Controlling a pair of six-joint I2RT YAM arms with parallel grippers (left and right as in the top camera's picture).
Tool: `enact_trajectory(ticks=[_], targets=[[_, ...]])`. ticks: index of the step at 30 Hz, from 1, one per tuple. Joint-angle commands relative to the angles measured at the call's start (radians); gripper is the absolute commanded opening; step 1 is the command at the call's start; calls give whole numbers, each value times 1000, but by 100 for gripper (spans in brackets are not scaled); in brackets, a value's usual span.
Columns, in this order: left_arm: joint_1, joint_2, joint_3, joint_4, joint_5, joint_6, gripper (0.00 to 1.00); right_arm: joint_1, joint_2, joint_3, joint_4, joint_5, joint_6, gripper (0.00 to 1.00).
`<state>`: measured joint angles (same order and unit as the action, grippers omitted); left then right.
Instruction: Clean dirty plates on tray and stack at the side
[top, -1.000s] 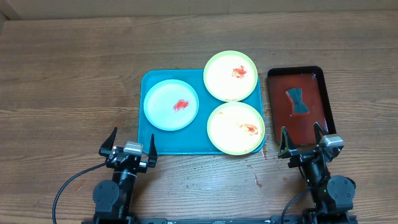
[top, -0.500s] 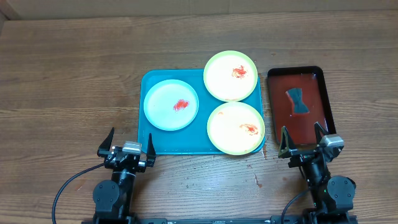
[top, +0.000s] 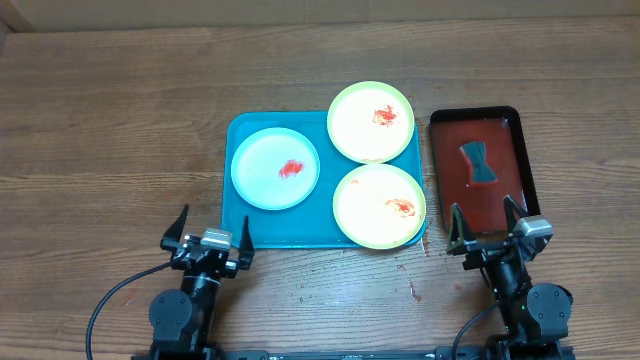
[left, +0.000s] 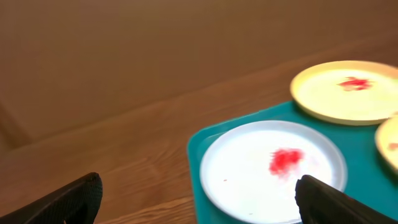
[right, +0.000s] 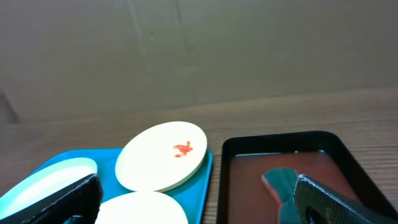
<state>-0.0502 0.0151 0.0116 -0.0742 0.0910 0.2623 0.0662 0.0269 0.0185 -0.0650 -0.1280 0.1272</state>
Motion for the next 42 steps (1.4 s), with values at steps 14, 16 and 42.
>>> enact_trajectory(ticks=[14, 16, 42], targets=[[6, 203, 411, -317, 246, -42, 100, 6, 162, 310, -179, -49, 4, 100], [6, 294, 497, -380, 259, -41, 100, 6, 230, 389, -224, -49, 4, 100], [4, 1528, 1424, -1176, 346, -169, 99, -65, 1365, 1379, -1046, 24, -53, 100]])
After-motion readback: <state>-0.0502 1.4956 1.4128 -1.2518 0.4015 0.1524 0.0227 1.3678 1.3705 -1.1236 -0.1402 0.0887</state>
